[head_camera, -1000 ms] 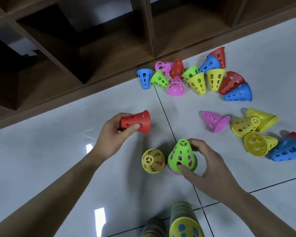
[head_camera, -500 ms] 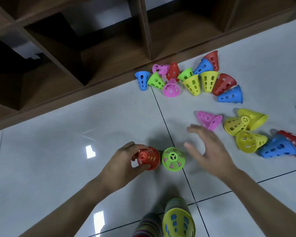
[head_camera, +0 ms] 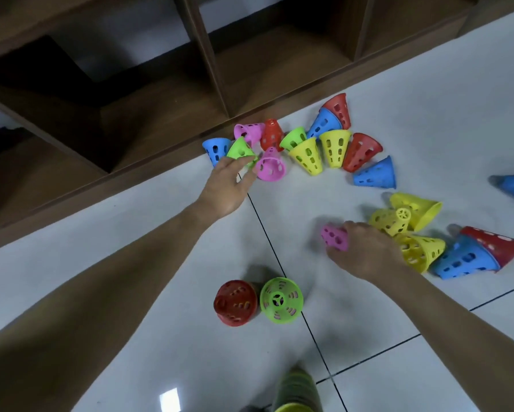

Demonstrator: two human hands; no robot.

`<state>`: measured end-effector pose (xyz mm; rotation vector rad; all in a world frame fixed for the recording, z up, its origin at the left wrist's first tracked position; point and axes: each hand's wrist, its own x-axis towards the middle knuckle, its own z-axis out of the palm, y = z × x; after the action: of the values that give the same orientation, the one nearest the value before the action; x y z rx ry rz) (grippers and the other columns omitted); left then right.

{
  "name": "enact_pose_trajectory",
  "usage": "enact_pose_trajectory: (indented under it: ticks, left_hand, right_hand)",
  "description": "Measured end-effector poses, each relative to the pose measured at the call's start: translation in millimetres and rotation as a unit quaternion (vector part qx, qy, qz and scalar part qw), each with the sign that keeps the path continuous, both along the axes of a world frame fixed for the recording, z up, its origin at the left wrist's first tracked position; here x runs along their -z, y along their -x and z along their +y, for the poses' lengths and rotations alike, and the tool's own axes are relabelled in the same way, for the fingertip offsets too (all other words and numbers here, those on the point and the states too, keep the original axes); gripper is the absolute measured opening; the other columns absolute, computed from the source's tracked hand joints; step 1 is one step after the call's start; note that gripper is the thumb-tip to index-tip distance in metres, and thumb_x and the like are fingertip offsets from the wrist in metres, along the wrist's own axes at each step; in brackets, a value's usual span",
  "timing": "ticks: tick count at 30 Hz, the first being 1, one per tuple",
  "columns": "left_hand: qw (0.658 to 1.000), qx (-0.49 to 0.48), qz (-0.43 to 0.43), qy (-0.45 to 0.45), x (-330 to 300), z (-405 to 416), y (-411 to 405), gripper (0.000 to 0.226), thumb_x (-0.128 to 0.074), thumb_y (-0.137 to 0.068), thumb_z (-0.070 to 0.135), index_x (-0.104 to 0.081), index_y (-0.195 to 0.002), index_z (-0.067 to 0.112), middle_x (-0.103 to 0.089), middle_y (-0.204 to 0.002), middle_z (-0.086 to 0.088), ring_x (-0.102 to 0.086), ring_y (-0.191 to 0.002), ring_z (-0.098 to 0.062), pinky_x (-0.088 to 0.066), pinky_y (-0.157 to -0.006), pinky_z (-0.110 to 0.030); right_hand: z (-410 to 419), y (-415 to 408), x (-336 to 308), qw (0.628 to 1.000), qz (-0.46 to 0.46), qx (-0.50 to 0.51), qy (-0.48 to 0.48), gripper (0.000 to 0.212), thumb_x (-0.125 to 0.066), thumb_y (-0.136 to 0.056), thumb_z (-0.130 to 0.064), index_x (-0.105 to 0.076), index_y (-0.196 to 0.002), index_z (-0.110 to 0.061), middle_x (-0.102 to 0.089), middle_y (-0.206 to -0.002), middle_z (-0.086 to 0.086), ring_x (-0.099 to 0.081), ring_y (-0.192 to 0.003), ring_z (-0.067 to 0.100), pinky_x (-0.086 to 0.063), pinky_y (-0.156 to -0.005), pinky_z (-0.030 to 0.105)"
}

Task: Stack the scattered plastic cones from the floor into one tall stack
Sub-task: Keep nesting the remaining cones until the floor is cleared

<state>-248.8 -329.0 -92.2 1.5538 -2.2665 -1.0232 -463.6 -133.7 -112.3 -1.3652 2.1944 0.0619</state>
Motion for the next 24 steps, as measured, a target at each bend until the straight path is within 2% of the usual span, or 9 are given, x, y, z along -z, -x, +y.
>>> enact_pose_trajectory:
  ticks: [2, 4, 7, 10, 12, 16, 20, 22, 24]
  left_hand:
    - [0.999, 0.017, -0.022, 0.024, 16.7, -18.6, 22.5, 0.05, -0.048, -0.102, 0.046, -0.046, -0.149, 0.027, -0.039, -0.147, -0.006, -0.037, -0.138, -0.023, -0.032, -0.11, -0.03]
    - [0.997, 0.034, -0.062, 0.038, 32.0, -32.2, 38.8, 0.053, -0.046, -0.103, 0.047, -0.042, -0.151, 0.027, -0.038, -0.151, -0.01, -0.031, -0.143, -0.027, -0.031, -0.114, -0.037]
    - [0.988, 0.05, -0.129, 0.075, 46.3, -43.9, 50.5, 0.051, -0.045, -0.101, 0.051, -0.048, -0.147, 0.03, -0.046, -0.141, -0.013, -0.039, -0.135, -0.033, -0.035, -0.111, -0.042]
    - [0.991, 0.033, -0.097, 0.081, 49.1, -41.1, 54.8, 0.043, -0.058, -0.094, 0.051, -0.059, -0.129, 0.027, -0.05, -0.124, -0.009, -0.051, -0.115, -0.027, -0.043, -0.098, -0.035]
    - [0.995, 0.025, -0.068, 0.065, 48.7, -33.5, 55.6, 0.037, -0.069, -0.087, 0.049, -0.059, -0.112, 0.025, -0.051, -0.114, -0.003, -0.053, -0.101, -0.021, -0.043, -0.086, -0.028]
    - [0.998, 0.025, -0.055, 0.015, 42.7, -13.3, 48.7, 0.041, -0.077, -0.077, 0.031, -0.054, -0.109, 0.024, -0.049, -0.113, -0.005, -0.054, -0.099, -0.023, -0.044, -0.085, -0.026]
    - [0.995, 0.021, -0.078, -0.051, 38.4, 11.8, 29.1, 0.055, -0.076, -0.075, 0.028, -0.042, -0.118, 0.023, -0.052, -0.113, -0.006, -0.057, -0.103, -0.027, -0.048, -0.08, -0.034]
    - [0.99, 0.002, -0.122, -0.069, 35.1, 23.6, 15.7, 0.069, -0.075, -0.075, 0.038, -0.039, -0.131, 0.017, -0.051, -0.117, -0.004, -0.055, -0.106, -0.025, -0.051, -0.087, -0.038]
    - [0.981, -0.004, -0.187, -0.057, 33.8, 35.0, 0.4, 0.071, -0.069, -0.074, 0.052, -0.046, -0.127, 0.009, -0.054, -0.114, -0.007, -0.055, -0.105, -0.027, -0.051, -0.09, -0.041]
  right_hand:
    - [10.7, -2.0, -2.2, 1.0, -0.014, 0.007, -0.004, 0.042, -0.061, -0.084, -0.053, -0.059, -0.112, -0.022, -0.063, -0.109, 0.002, -0.062, -0.106, 0.028, -0.049, -0.085, 0.034]
    - [20.2, -1.8, -2.4, 0.997, -0.069, 0.042, 0.015, 0.029, -0.065, -0.082, -0.051, -0.059, -0.099, -0.028, -0.063, -0.095, -0.004, -0.063, -0.097, 0.025, -0.046, -0.077, 0.031]
    - [29.9, -4.1, -4.5, 0.955, -0.247, 0.134, 0.095, 0.015, -0.075, -0.081, -0.036, -0.063, -0.09, -0.031, -0.068, -0.083, -0.009, -0.064, -0.082, 0.013, -0.045, -0.066, 0.02]
    - [32.1, -8.1, -9.5, 0.902, -0.357, 0.192, 0.15, 0.015, -0.077, -0.084, -0.026, -0.07, -0.096, -0.03, -0.07, -0.082, -0.011, -0.061, -0.07, -0.001, -0.042, -0.063, 0.011]
    - [30.9, -11.6, -11.8, 0.874, -0.405, 0.21, 0.167, 0.017, -0.076, -0.086, -0.023, -0.071, -0.101, -0.027, -0.072, -0.087, -0.009, -0.065, -0.077, 0.003, -0.047, -0.072, 0.016]
    - [26.9, -17.9, -20.5, 0.828, -0.465, 0.235, 0.209, 0.022, -0.077, -0.085, -0.029, -0.072, -0.105, -0.023, -0.074, -0.098, 0.003, -0.067, -0.096, 0.026, -0.052, -0.091, 0.038]
    - [27.0, -26.9, -36.6, 0.785, -0.513, 0.244, 0.247, 0.019, -0.075, -0.088, -0.018, -0.071, -0.106, -0.021, -0.073, -0.101, 0.009, -0.065, -0.09, 0.019, -0.05, -0.091, 0.037]
    - [30.4, -35.5, -44.6, 0.768, -0.536, 0.235, 0.259, 0.024, -0.075, -0.087, -0.016, -0.069, -0.11, -0.019, -0.073, -0.102, 0.007, -0.065, -0.092, 0.016, -0.051, -0.089, 0.033]
    - [36.7, -46.6, -52.1, 0.755, -0.555, 0.22, 0.272, 0.031, -0.079, -0.084, -0.019, -0.067, -0.113, -0.018, -0.073, -0.103, 0.005, -0.066, -0.093, 0.016, -0.053, -0.087, 0.031]
